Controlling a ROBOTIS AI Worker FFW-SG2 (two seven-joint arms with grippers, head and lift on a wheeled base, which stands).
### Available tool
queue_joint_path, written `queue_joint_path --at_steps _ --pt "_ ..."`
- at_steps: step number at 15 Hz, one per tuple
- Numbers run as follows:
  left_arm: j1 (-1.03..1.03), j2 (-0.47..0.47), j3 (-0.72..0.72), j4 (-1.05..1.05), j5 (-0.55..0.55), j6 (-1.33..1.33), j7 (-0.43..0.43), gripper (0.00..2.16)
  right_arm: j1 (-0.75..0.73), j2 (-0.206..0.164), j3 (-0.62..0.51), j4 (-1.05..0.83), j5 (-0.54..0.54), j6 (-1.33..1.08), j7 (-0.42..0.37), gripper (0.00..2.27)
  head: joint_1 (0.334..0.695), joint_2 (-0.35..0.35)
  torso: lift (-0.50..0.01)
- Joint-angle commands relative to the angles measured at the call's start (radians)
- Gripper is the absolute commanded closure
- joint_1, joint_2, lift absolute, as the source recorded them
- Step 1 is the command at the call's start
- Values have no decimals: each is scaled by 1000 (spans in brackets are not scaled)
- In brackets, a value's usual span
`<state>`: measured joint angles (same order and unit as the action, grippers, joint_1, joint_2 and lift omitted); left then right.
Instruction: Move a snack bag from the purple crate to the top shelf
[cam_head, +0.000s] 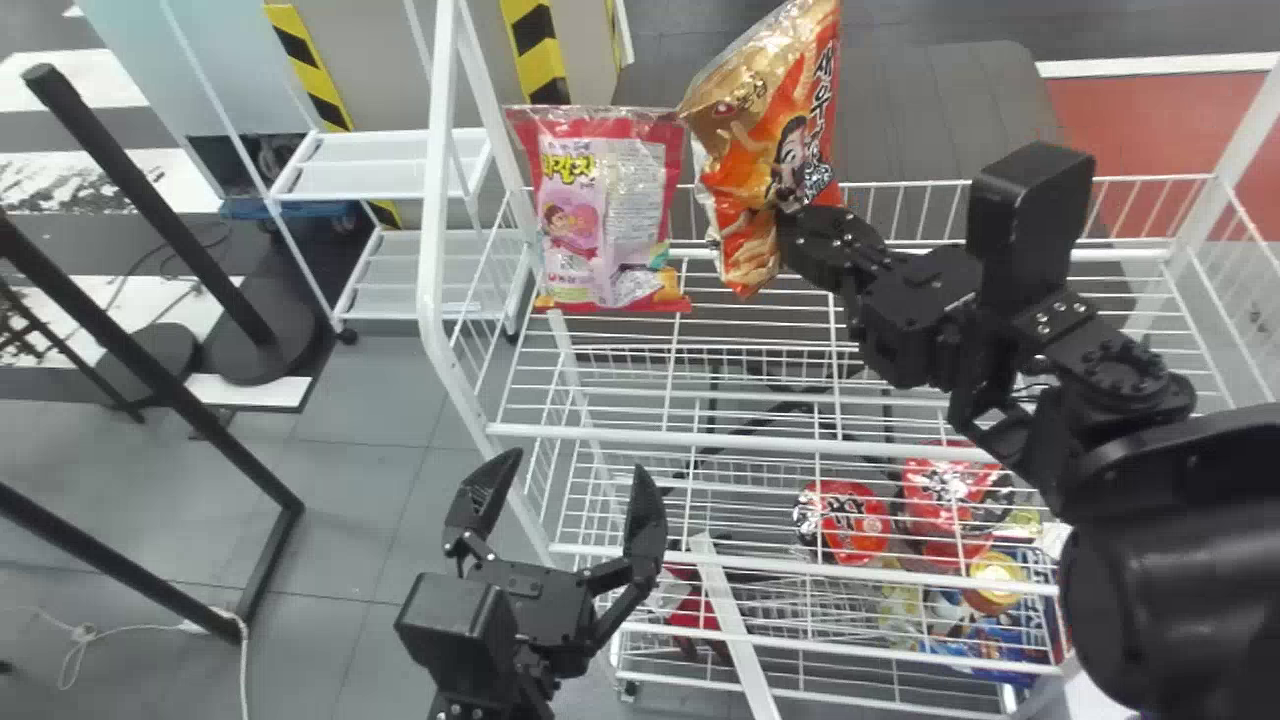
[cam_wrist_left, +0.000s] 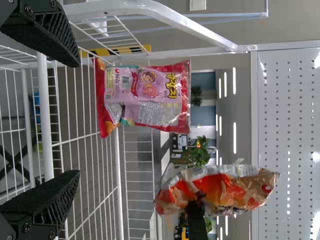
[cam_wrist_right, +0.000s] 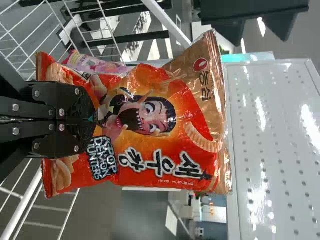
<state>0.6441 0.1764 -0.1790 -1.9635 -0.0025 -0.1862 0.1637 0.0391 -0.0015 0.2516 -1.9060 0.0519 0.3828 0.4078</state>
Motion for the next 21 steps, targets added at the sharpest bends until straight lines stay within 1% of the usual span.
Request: queue_joint_path --at_steps 1,2,5,7,9,10,11,13,17,20,21 --pt "0 9 4 11 6 -26 5 39 -25 2 26 105 -30 -101 -12 1595 695 210 0" --pt "0 15 6 18 10 -42 10 39 -36 2 35 150 -34 -150 -27 1595 695 219 0" --pt "-1 21 10 32 18 -57 11 43 -87 2 37 277 -83 -242 -33 1595 695 240 0" --pt "2 23 18 34 19 -60 11 43 -122 2 38 361 -101 -301 -55 1595 695 242 0" --pt "3 26 27 44 27 -91 11 43 -156 2 38 423 -159 -328 -60 1595 695 240 0" --pt "3 28 32 46 32 -97 11 43 -171 2 38 453 -164 -328 -81 1595 695 240 0" --pt "5 32 32 48 36 -103 11 43 -180 2 38 470 -164 -328 -83 1595 695 239 0" --pt "6 34 33 52 42 -112 11 43 -189 2 57 493 -164 -328 -127 1595 695 237 0" --pt "8 38 36 54 49 -130 11 43 -211 2 89 539 -165 -340 -188 1595 695 242 0" --pt "9 40 36 52 52 -134 11 43 -216 2 95 582 -199 -411 -242 1595 695 240 0" --pt "6 40 33 54 52 -134 11 43 -216 2 94 588 -210 -423 -245 1595 695 237 0"
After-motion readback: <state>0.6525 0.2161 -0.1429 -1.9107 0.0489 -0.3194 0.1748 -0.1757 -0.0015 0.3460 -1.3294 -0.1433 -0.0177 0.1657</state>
